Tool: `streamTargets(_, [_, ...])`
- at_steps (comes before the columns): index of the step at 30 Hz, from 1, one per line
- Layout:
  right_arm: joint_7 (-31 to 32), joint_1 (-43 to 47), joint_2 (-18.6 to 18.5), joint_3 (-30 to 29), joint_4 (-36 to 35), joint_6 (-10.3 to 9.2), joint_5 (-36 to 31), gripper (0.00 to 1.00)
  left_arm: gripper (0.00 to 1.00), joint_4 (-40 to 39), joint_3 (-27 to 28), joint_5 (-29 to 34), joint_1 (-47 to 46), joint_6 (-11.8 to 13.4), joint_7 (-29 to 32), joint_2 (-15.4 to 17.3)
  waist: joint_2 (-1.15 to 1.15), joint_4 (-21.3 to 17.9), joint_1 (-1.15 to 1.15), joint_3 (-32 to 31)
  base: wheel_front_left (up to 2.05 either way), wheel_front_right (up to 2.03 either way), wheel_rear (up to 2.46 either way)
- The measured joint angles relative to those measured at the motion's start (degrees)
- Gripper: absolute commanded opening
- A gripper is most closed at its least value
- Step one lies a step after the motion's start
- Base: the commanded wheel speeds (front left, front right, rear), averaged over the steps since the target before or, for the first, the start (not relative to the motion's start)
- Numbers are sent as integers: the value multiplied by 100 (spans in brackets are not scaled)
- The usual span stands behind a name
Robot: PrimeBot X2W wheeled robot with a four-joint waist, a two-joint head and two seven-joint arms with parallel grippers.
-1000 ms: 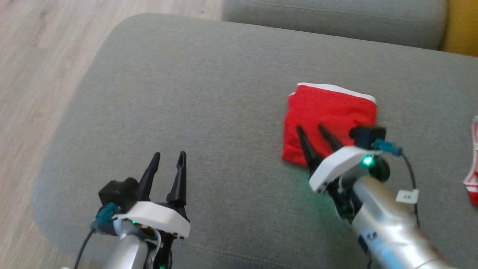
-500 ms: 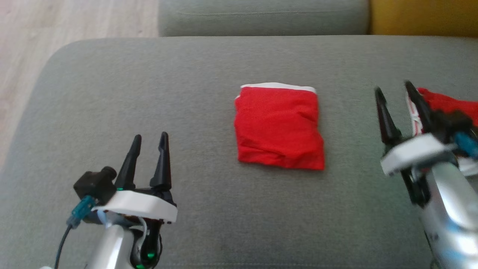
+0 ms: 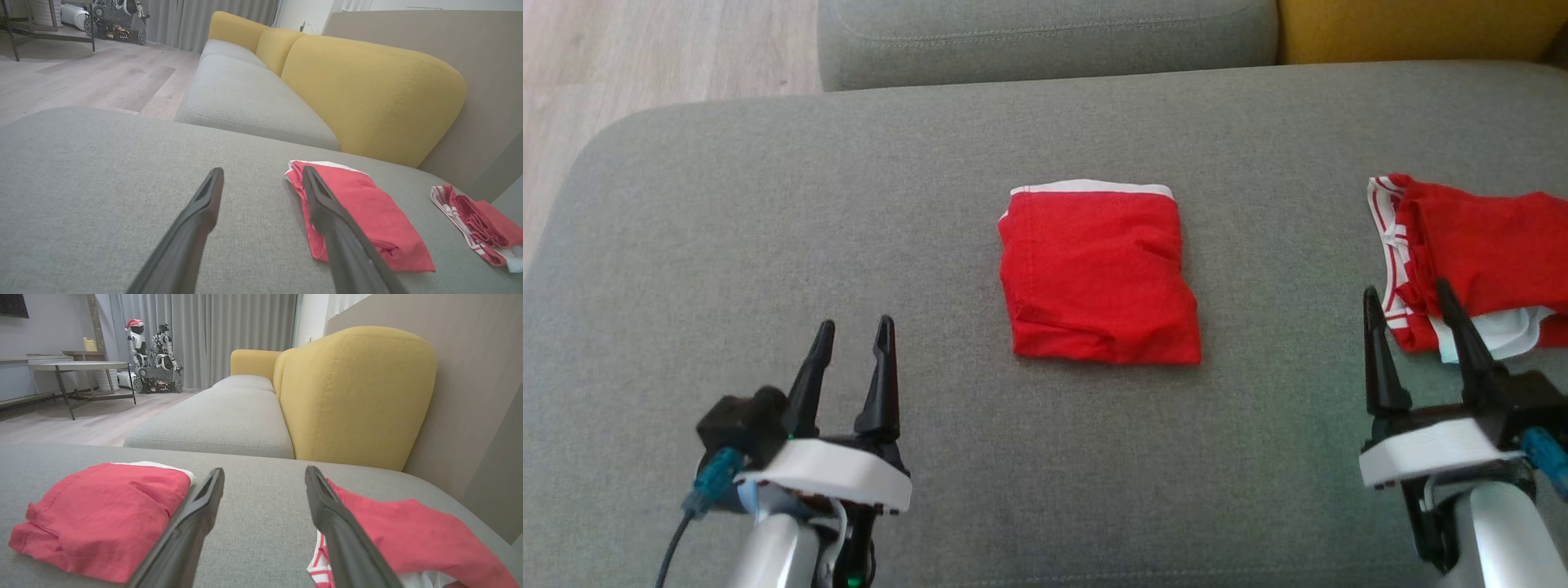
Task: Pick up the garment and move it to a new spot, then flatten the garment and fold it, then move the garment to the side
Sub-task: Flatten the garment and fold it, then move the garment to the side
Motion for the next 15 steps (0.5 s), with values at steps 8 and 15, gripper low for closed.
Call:
streamTargets(8, [183, 163, 140, -78, -390, -1, -74, 100, 100, -9, -77, -8, 81, 2, 0, 1, 0, 7, 0, 107, 0, 0, 0])
streamTargets(15, [699, -170, 155, 282, -299, 0, 378, 100, 100, -32, -145, -8, -40, -49, 0, 0, 0, 147, 0, 307, 0, 0, 0])
